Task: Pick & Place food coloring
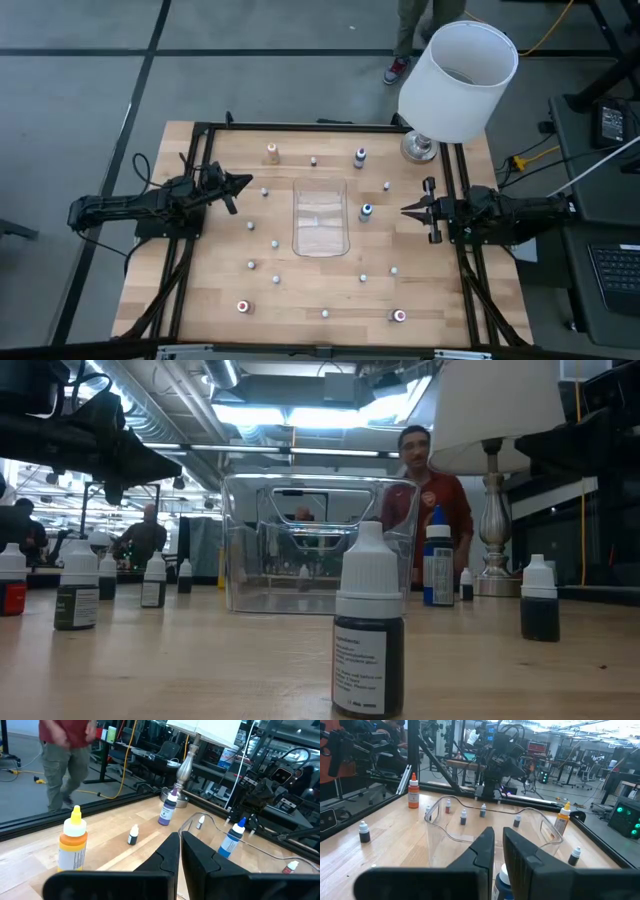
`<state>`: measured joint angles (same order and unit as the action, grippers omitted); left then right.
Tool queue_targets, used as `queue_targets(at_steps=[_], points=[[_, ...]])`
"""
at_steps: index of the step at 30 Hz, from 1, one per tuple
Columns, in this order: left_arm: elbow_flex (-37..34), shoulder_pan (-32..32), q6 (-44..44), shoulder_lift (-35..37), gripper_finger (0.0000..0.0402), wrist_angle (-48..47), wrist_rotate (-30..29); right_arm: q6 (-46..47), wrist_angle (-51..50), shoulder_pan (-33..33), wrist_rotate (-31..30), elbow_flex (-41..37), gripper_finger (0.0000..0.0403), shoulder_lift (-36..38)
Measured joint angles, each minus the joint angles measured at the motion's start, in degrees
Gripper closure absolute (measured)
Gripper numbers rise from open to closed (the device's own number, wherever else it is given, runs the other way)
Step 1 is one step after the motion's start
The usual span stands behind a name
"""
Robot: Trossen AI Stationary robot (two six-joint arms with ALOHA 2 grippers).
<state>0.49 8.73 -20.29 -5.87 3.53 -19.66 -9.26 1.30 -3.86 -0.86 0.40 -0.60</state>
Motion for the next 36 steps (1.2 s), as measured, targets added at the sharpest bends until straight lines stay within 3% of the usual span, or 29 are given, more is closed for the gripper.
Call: queue_targets(at_steps=[36], points=[[0.01, 0.0, 0.01, -0.01, 0.0387, 0.01, 0.0, 0.18, 2.4, -0.01, 0.92, 0.0, 0.0359, 0.0]])
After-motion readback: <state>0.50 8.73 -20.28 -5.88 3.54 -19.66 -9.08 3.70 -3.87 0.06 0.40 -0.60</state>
